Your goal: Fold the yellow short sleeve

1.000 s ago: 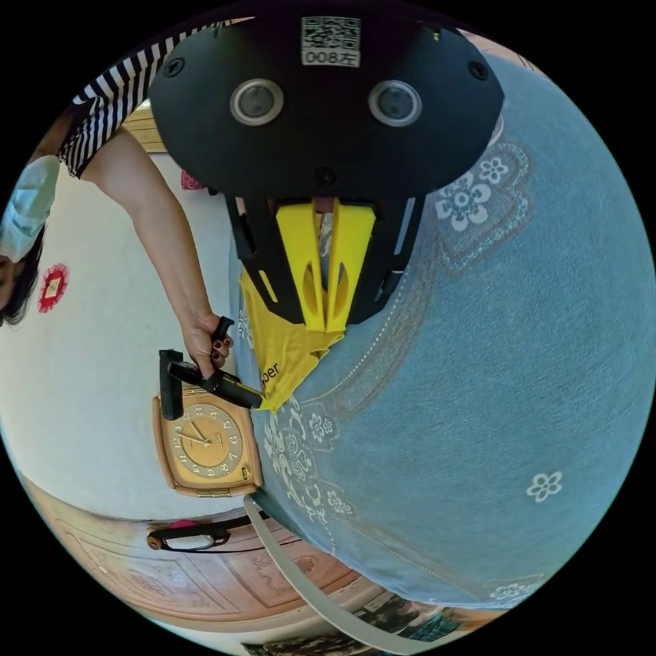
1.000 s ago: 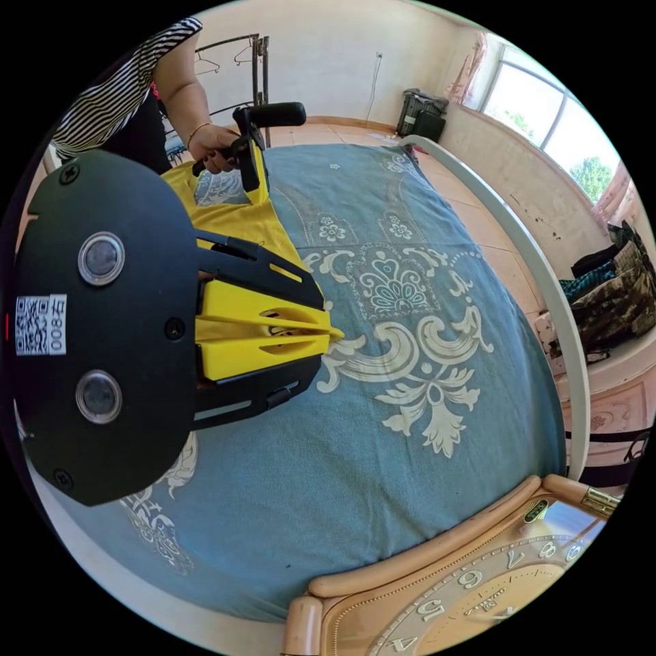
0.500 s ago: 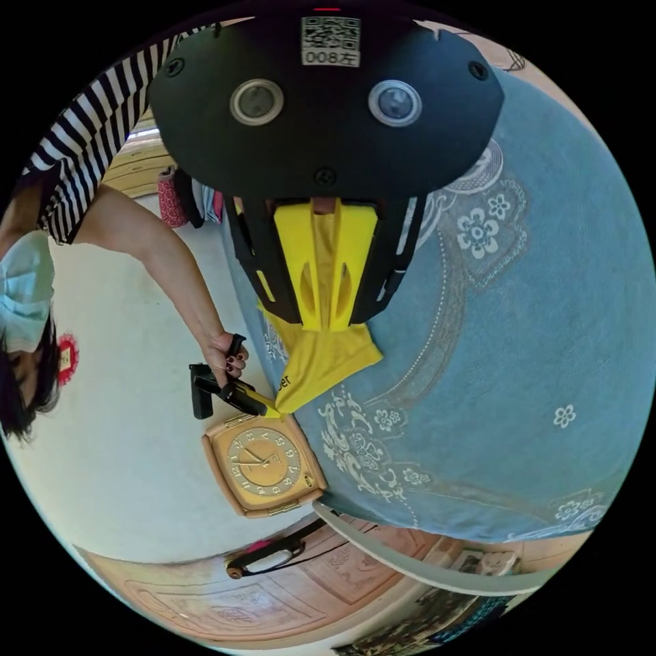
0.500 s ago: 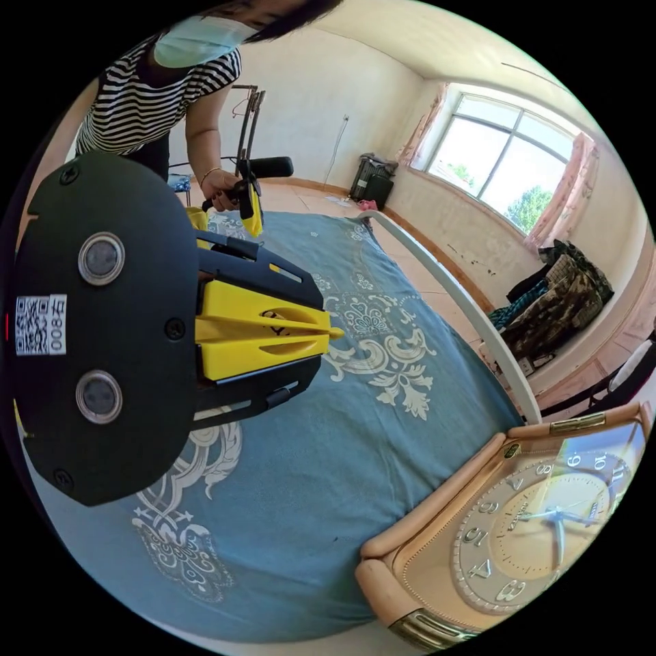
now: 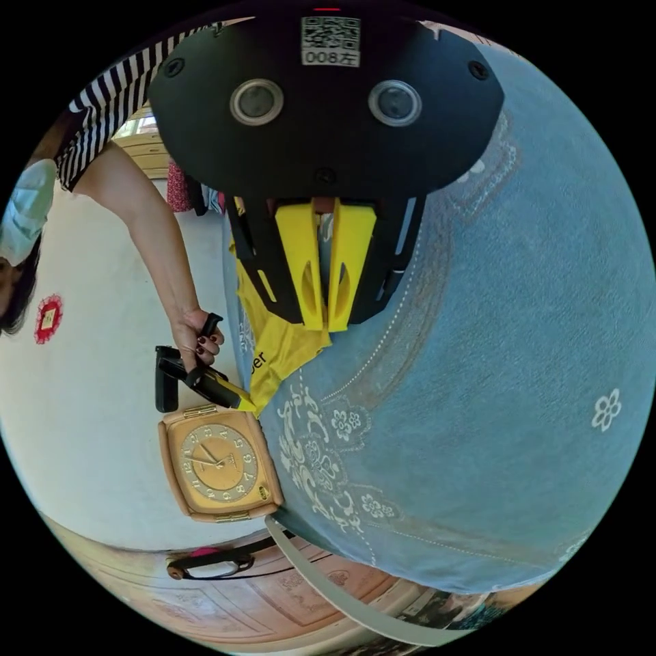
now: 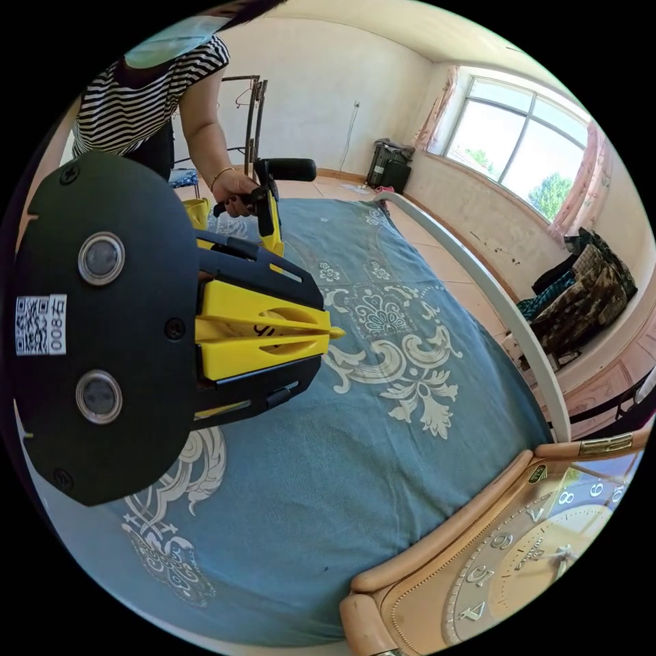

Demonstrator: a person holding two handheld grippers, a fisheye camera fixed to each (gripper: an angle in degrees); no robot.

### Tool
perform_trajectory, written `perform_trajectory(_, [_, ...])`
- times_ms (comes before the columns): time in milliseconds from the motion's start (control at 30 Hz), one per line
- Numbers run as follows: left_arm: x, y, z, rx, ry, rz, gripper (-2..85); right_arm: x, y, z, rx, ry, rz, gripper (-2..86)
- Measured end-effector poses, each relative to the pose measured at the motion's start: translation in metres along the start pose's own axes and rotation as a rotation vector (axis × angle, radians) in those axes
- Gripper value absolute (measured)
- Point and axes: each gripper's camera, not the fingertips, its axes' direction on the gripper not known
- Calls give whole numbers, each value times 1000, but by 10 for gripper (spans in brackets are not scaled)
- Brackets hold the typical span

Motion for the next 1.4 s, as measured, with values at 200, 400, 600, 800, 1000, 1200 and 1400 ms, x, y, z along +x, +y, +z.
perform_trajectory(200, [50, 50, -20, 87, 177, 333, 11, -3, 49, -61, 114, -85, -161, 6])
perform_trajectory(400, [87, 124, 35, -297, 42, 731, 12, 55, 150, -76, 90, -241, 33, 7])
perform_trajectory(600, [80, 168, 82, -466, -61, 788, 13, 85, 221, -80, 124, -308, 216, 7])
perform_trajectory(800, [90, 183, 80, -404, -67, 866, 15, 60, 240, -113, 189, -256, 113, 8])
perform_trajectory(1000, [72, 200, 113, -526, -178, 868, 28, 73, 272, -100, 97, -192, 248, 14])
perform_trajectory(1200, [56, 198, 108, -545, -169, 843, 63, 62, 294, -124, 224, -109, 298, 32])
perform_trajectory(1400, [31, 164, 85, -427, -160, 653, 72, 27, 248, -107, 148, -24, 175, 65])
